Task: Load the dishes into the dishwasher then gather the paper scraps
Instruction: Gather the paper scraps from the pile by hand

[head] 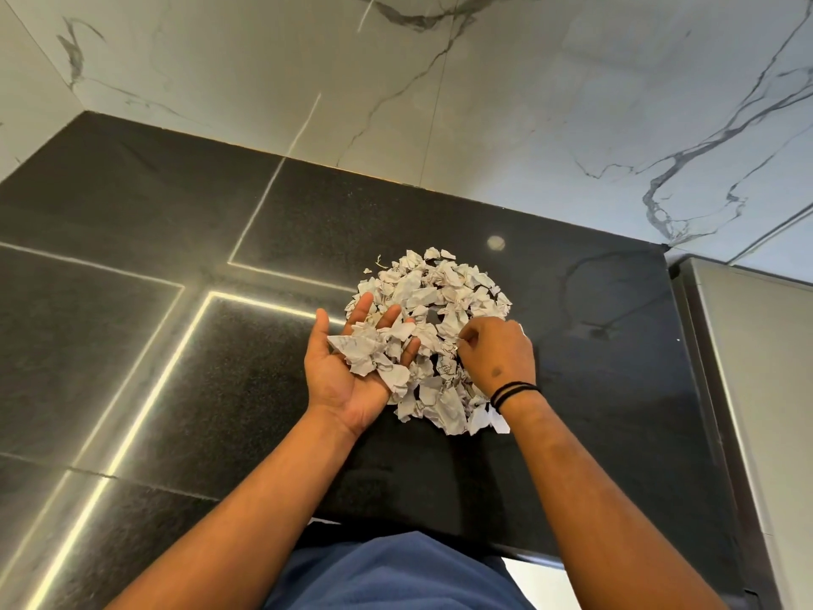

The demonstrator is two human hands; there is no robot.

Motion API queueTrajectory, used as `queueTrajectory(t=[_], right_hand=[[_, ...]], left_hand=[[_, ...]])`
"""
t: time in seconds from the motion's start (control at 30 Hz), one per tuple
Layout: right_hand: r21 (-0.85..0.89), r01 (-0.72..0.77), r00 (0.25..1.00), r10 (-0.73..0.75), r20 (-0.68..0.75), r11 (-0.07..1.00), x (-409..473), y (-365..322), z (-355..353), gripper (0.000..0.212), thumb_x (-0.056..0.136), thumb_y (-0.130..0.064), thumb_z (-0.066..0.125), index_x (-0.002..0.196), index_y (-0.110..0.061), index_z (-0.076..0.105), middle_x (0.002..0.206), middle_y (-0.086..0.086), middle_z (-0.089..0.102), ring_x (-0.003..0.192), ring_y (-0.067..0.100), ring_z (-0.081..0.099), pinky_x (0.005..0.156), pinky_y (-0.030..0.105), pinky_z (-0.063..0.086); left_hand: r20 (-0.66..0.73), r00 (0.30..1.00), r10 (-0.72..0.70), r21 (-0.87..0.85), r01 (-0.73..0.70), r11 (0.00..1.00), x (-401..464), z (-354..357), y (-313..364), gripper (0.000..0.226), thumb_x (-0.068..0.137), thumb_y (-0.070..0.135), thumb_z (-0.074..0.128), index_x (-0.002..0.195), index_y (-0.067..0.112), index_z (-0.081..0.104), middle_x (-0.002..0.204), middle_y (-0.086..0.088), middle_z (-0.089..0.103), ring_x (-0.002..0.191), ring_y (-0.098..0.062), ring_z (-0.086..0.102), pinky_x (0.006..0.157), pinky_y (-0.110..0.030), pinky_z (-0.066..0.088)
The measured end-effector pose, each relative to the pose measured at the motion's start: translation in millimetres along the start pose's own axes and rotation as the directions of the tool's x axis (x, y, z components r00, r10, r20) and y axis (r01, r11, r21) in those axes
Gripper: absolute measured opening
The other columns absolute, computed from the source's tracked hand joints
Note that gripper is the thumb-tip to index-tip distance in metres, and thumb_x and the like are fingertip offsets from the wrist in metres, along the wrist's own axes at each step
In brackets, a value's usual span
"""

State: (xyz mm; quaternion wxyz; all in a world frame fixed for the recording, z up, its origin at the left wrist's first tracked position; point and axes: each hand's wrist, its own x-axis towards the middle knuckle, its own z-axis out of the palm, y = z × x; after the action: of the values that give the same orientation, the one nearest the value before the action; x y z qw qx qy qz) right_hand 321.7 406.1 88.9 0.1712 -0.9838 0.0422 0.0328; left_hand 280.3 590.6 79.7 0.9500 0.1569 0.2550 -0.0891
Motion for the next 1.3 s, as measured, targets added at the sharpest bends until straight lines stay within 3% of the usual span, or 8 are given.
queueTrajectory(t=[0.23, 0.47, 0.6, 0.7, 0.77, 1.0, 1.17, 1.3], right_hand=[[0.356, 0.282, 0.939, -0.180, -0.293, 0.891, -44, -49, -37, 0.007, 0.086, -0.021, 0.071, 0.079, -0.023, 0.071, 0.076, -0.012, 0.067, 0.077, 0.015, 0.061, 0.077, 0.041, 0.052], [0.223, 0.478, 0.877, -0.448, -0.175, 0.849, -73, -93, -17, 0.026, 0.086, -0.039, 0.055, 0.093, -0.025, 0.075, 0.086, -0.006, 0.071, 0.085, 0.018, 0.058, 0.076, 0.041, 0.050], [0.362, 0.352, 0.921, -0.250, -0.299, 0.863, -47, -63, -27, 0.011, 0.093, -0.022, 0.064, 0.092, -0.018, 0.074, 0.088, -0.004, 0.069, 0.083, 0.018, 0.059, 0.078, 0.039, 0.052], [0.019, 0.071, 0.995, -0.069, -0.077, 0.997, -17, -24, -29, 0.021, 0.094, -0.035, 0.061, 0.099, -0.018, 0.072, 0.097, 0.003, 0.068, 0.099, 0.025, 0.055, 0.084, 0.040, 0.051], [-0.216, -0.033, 0.997, 0.047, 0.058, 0.976, -8, -7, -22, 0.034, 0.089, -0.050, 0.061, 0.099, -0.018, 0.069, 0.097, 0.004, 0.068, 0.103, 0.029, 0.053, 0.082, 0.039, 0.047], [-0.291, -0.058, 0.996, 0.075, 0.048, 0.955, 1, 0, 5, 0.018, 0.094, -0.033, 0.057, 0.092, -0.021, 0.071, 0.089, 0.002, 0.069, 0.101, 0.028, 0.055, 0.080, 0.039, 0.042], [-0.042, -0.039, 0.994, 0.034, -0.107, 0.998, -2, -5, -7, 0.019, 0.096, -0.032, 0.060, 0.091, -0.024, 0.076, 0.086, -0.001, 0.071, 0.094, 0.024, 0.056, 0.080, 0.037, 0.041], [0.342, 0.216, 0.948, -0.114, -0.296, 0.914, -14, -30, -26, 0.015, 0.090, -0.034, 0.067, 0.082, -0.025, 0.076, 0.079, -0.010, 0.072, 0.082, 0.020, 0.065, 0.081, 0.044, 0.054]], left_hand=[[-0.028, 1.000, 0.014, 0.014, -0.014, 1.000, 4, 3, -4, 0.066, 0.094, 0.066, 0.045, 0.139, 0.021, 0.061, 0.139, -0.019, 0.061, 0.125, -0.041, 0.061, 0.112, -0.058, 0.039], [0.029, 1.000, -0.011, 0.011, 0.011, 1.000, 4, 6, -6, 0.065, 0.094, 0.068, 0.044, 0.137, 0.022, 0.061, 0.143, -0.018, 0.058, 0.123, -0.040, 0.062, 0.115, -0.060, 0.036], [0.046, 0.999, -0.007, -0.064, 0.010, 0.998, -1, 3, 0, 0.065, 0.094, 0.066, 0.047, 0.141, 0.023, 0.058, 0.142, -0.019, 0.058, 0.129, -0.039, 0.057, 0.114, -0.057, 0.037], [0.043, 0.999, 0.004, -0.076, -0.001, 0.997, -3, -1, 4, 0.063, 0.094, 0.067, 0.046, 0.136, 0.023, 0.063, 0.141, -0.017, 0.060, 0.130, -0.040, 0.057, 0.115, -0.057, 0.035], [0.039, 0.999, 0.007, -0.080, -0.004, 0.997, -5, -2, 5, 0.063, 0.093, 0.068, 0.046, 0.133, 0.023, 0.065, 0.140, -0.017, 0.061, 0.129, -0.040, 0.058, 0.113, -0.057, 0.037], [0.039, 0.999, 0.017, -0.064, -0.014, 0.998, -7, -4, 3, 0.065, 0.093, 0.068, 0.045, 0.135, 0.022, 0.063, 0.139, -0.018, 0.061, 0.129, -0.040, 0.058, 0.115, -0.057, 0.036], [0.021, 1.000, 0.016, -0.027, -0.016, 1.000, -7, -1, -1, 0.067, 0.092, 0.068, 0.045, 0.138, 0.022, 0.061, 0.139, -0.018, 0.061, 0.129, -0.039, 0.058, 0.111, -0.056, 0.040], [0.043, 0.999, -0.007, -0.007, 0.007, 1.000, -8, 2, -12, 0.067, 0.094, 0.067, 0.044, 0.139, 0.020, 0.060, 0.140, -0.018, 0.060, 0.128, -0.039, 0.059, 0.115, -0.056, 0.036]])
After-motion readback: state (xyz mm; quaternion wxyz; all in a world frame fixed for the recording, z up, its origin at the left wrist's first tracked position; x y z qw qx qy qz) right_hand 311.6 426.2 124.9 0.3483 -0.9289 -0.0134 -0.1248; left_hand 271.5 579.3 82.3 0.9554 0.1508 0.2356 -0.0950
